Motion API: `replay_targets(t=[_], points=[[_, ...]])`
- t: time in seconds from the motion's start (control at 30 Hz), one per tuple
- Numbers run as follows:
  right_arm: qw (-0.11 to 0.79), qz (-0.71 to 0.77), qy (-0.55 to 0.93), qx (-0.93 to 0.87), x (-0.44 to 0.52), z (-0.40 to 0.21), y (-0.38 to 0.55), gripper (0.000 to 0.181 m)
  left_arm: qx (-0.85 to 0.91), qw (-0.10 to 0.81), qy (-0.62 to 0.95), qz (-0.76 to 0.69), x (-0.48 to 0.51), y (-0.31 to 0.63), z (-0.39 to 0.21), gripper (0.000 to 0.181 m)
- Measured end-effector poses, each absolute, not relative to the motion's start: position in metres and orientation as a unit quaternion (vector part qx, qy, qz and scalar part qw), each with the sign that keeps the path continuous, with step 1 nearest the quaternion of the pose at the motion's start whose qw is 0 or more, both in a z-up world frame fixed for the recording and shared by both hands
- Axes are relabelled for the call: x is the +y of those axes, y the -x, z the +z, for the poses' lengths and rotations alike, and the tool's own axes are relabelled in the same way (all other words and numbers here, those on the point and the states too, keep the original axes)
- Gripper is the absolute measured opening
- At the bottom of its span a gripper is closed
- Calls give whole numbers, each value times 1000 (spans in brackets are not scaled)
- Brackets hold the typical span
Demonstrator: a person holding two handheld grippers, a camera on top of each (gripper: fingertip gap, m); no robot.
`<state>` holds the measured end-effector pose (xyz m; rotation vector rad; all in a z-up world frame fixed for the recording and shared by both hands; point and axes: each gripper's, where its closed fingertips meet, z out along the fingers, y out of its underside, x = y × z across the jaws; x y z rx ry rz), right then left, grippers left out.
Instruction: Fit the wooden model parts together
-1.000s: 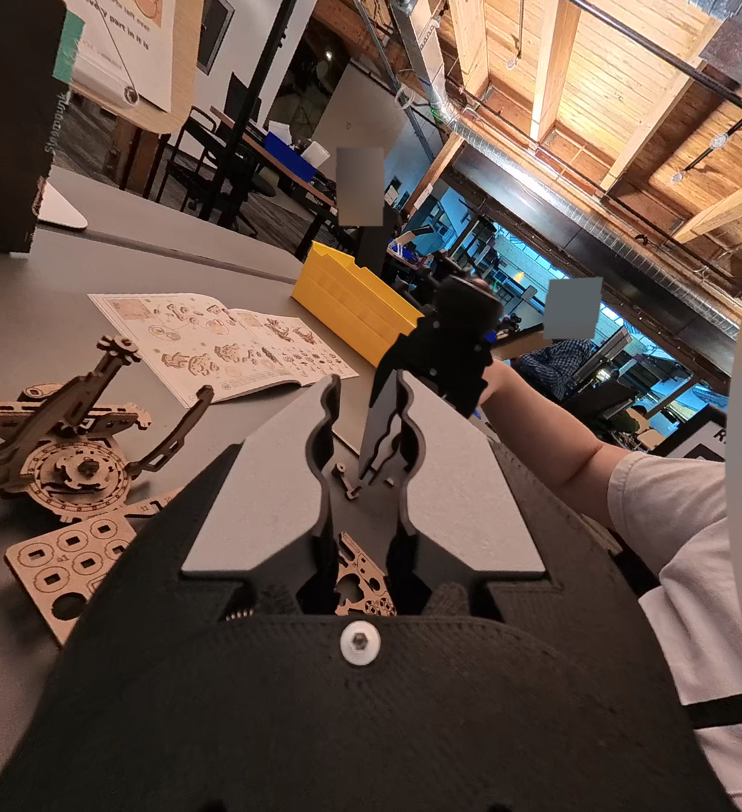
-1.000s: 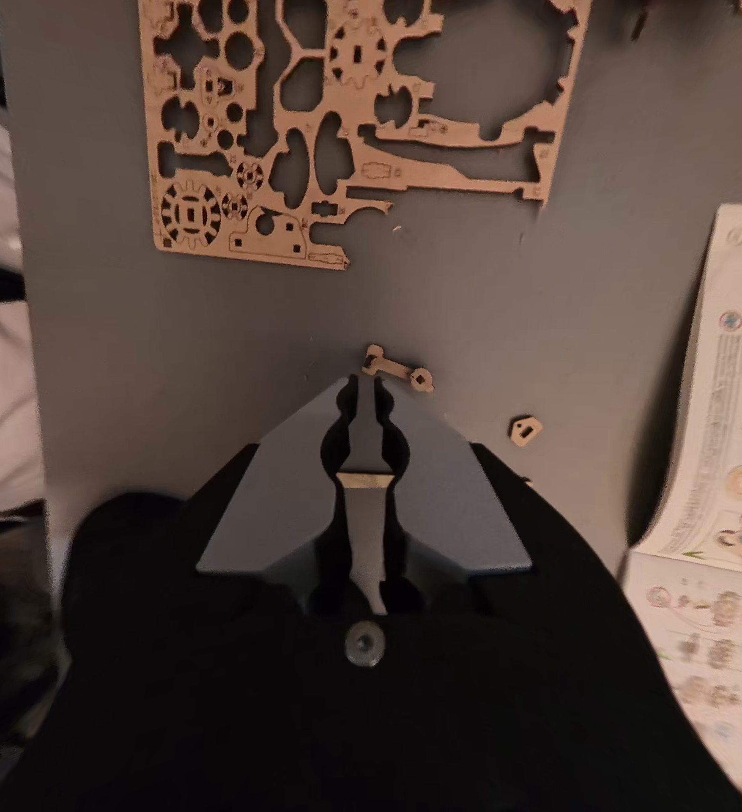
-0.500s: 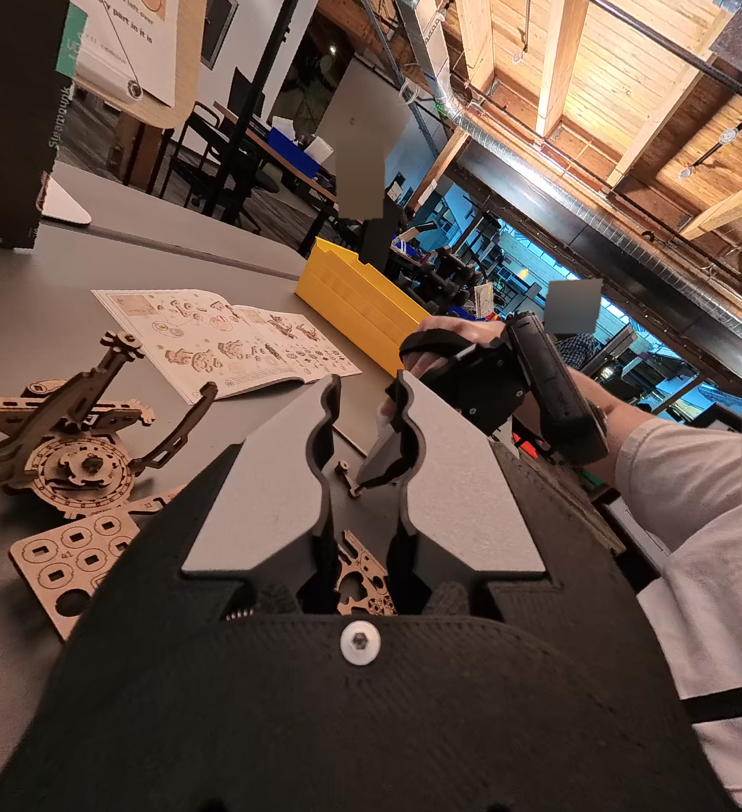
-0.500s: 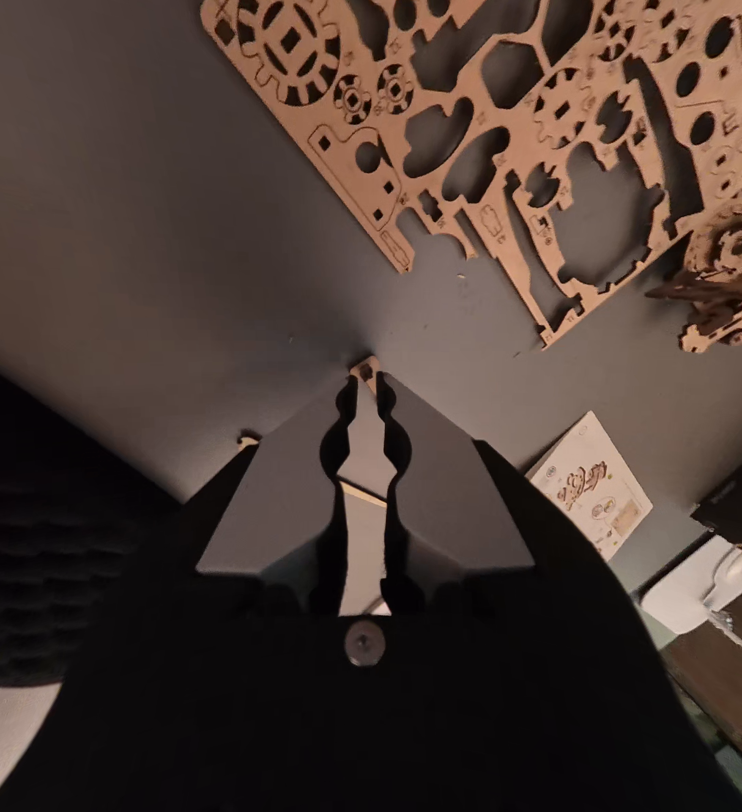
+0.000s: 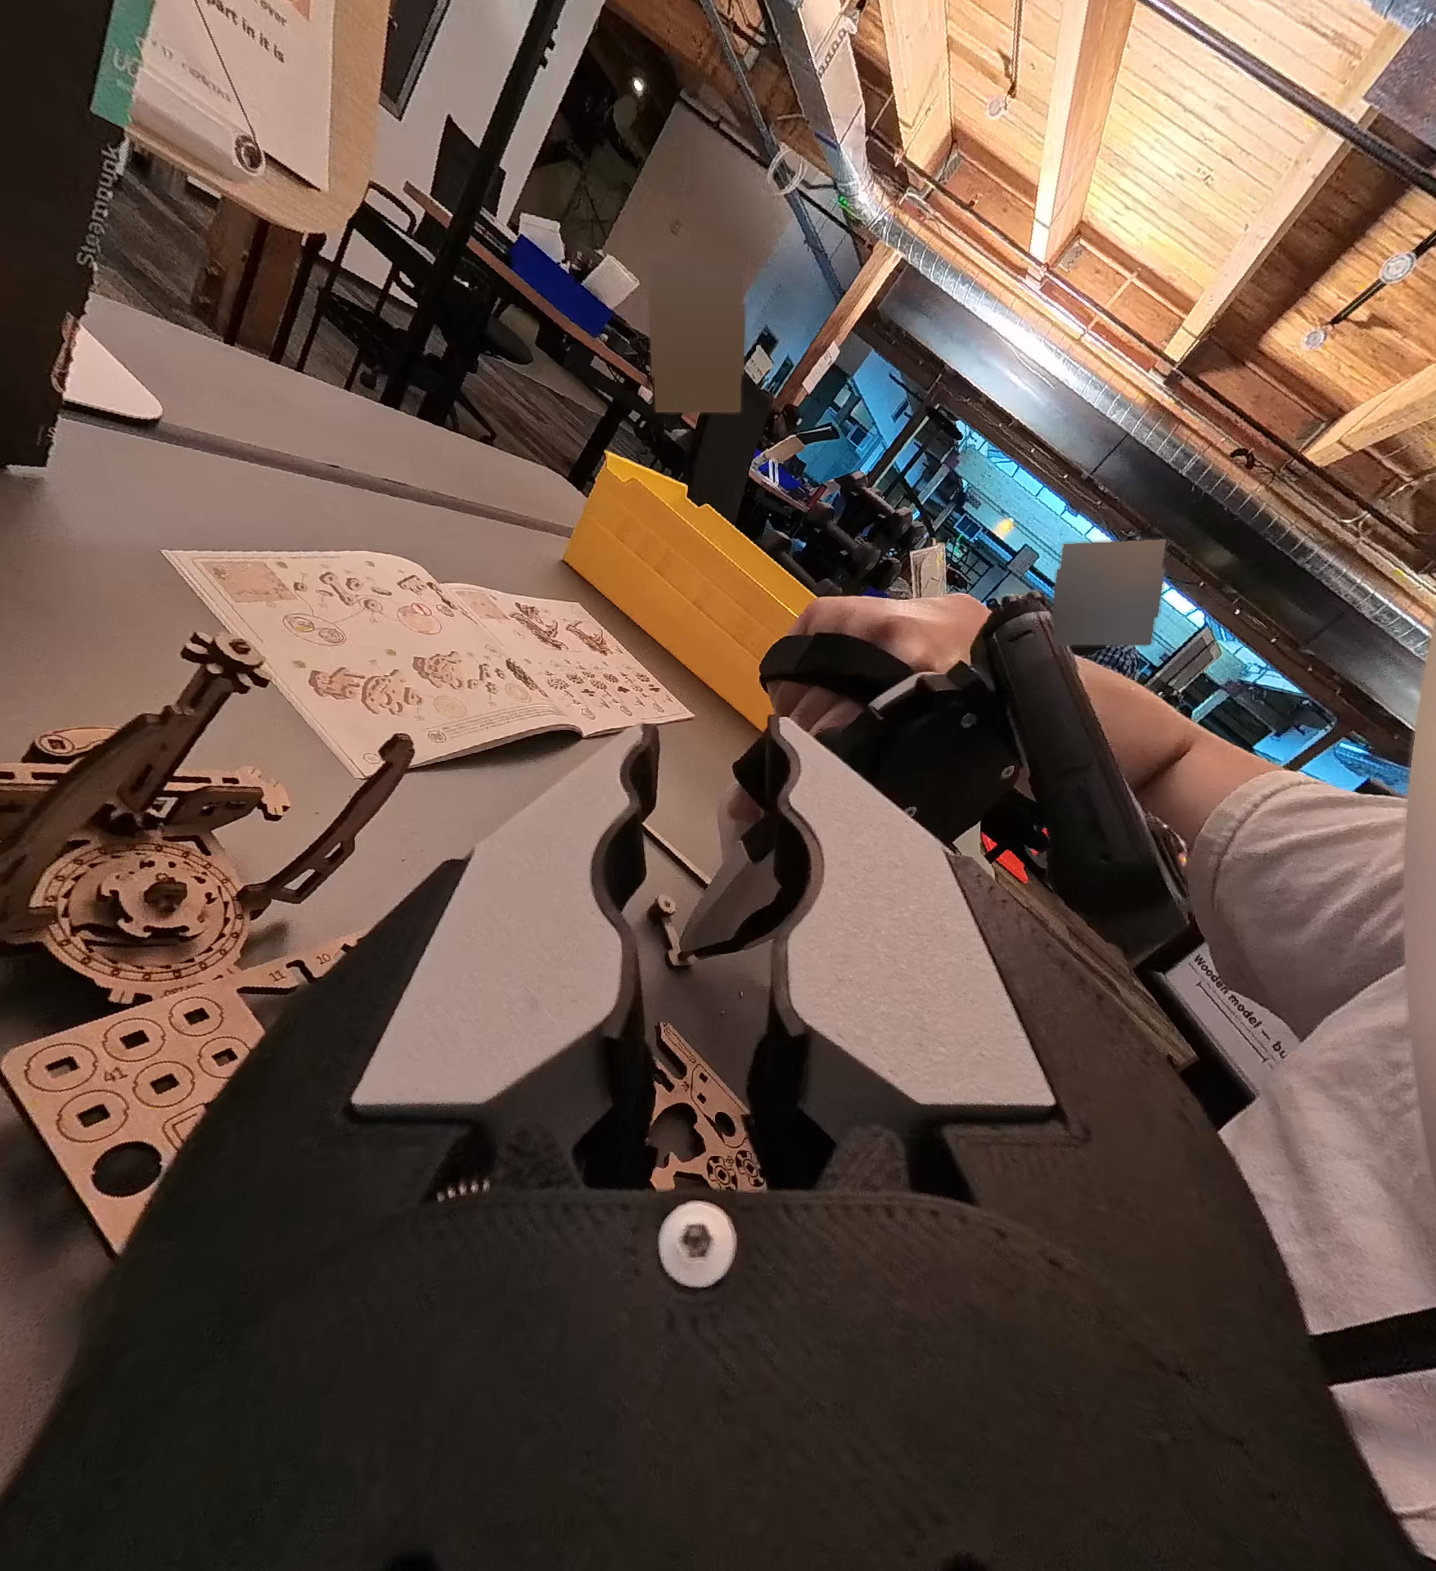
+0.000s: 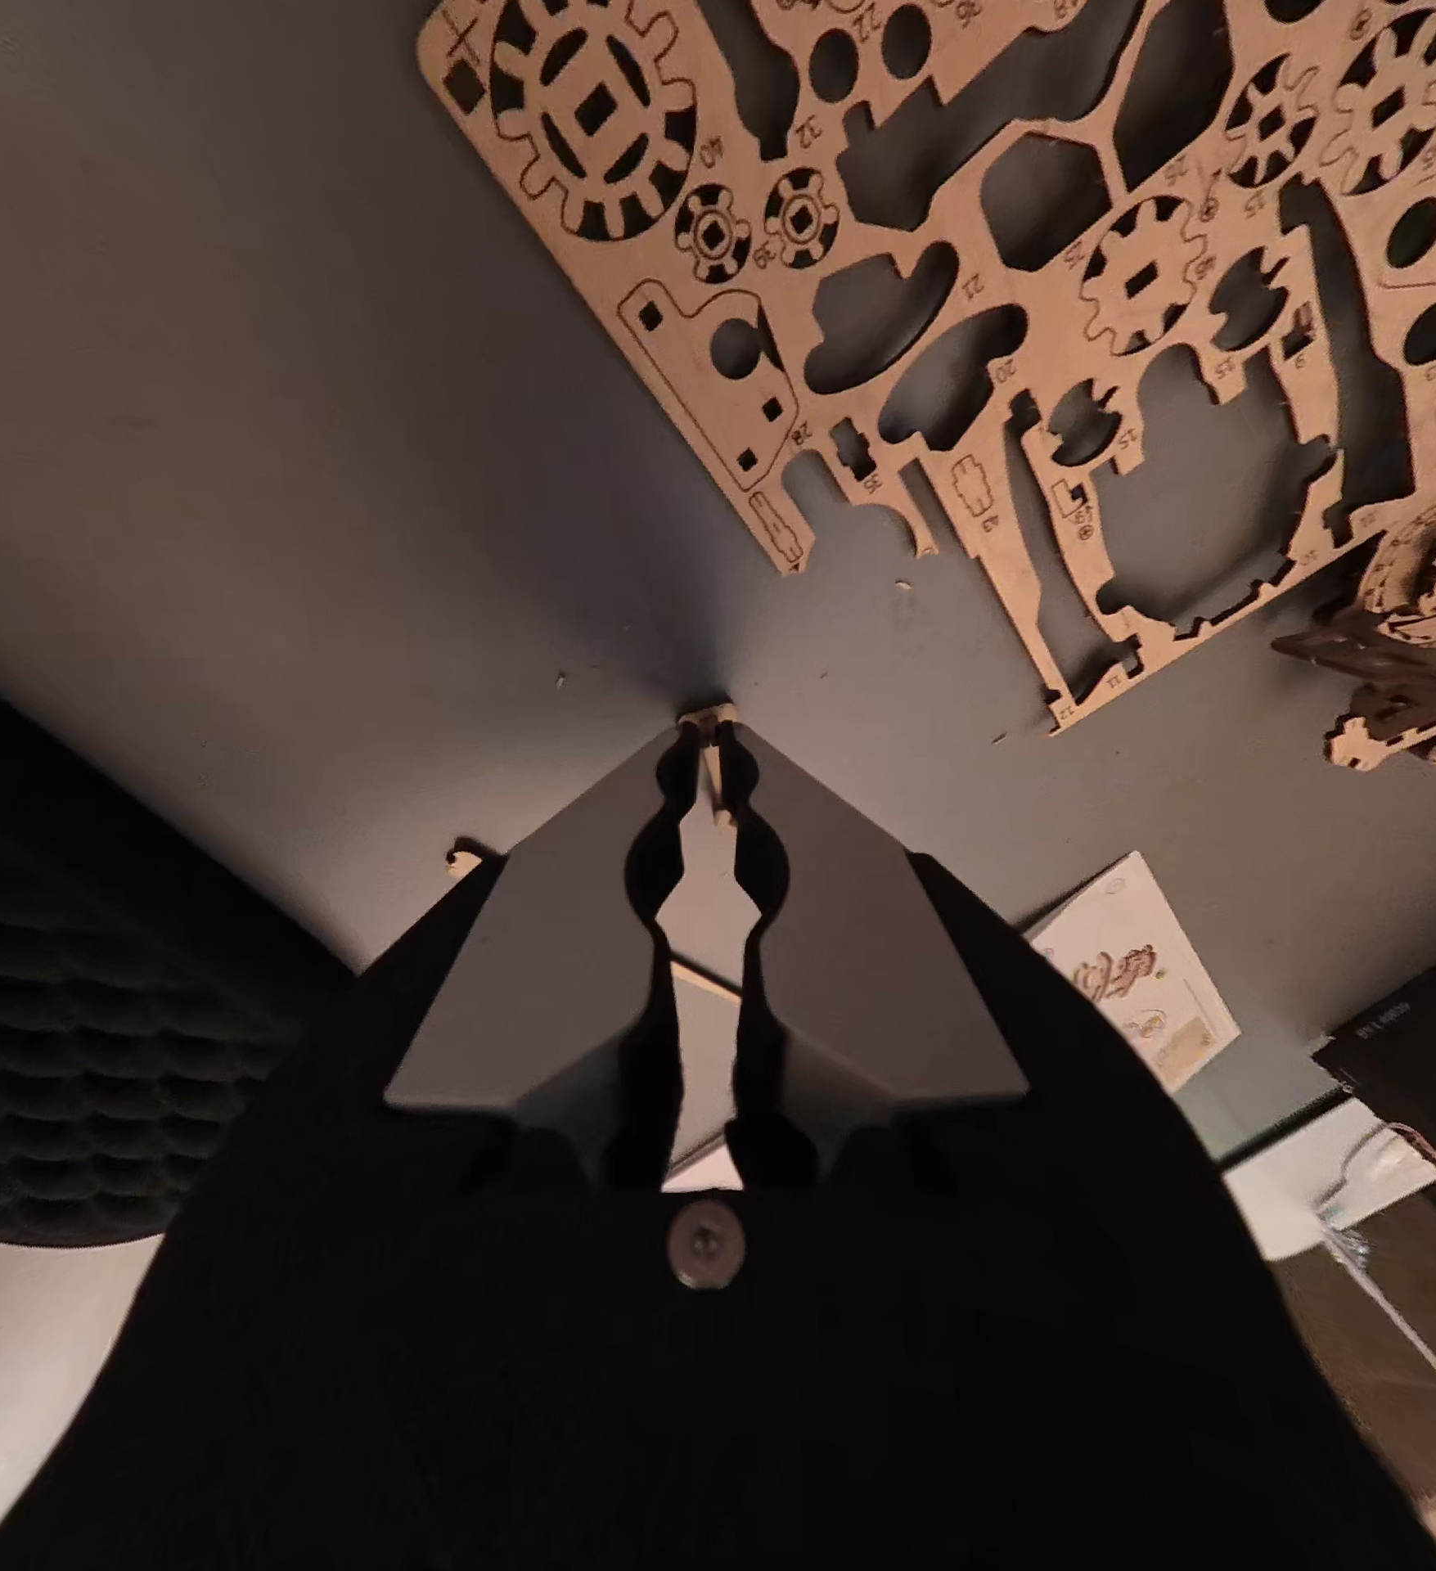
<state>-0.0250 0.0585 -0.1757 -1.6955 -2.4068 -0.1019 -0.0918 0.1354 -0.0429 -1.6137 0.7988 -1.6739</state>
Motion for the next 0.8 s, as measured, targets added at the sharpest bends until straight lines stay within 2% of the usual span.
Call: replay_targets(t=[0.8], points=[[-1,77,601,-796,56,-177,24,3,309,334,615,-644,133,91,-42,23]])
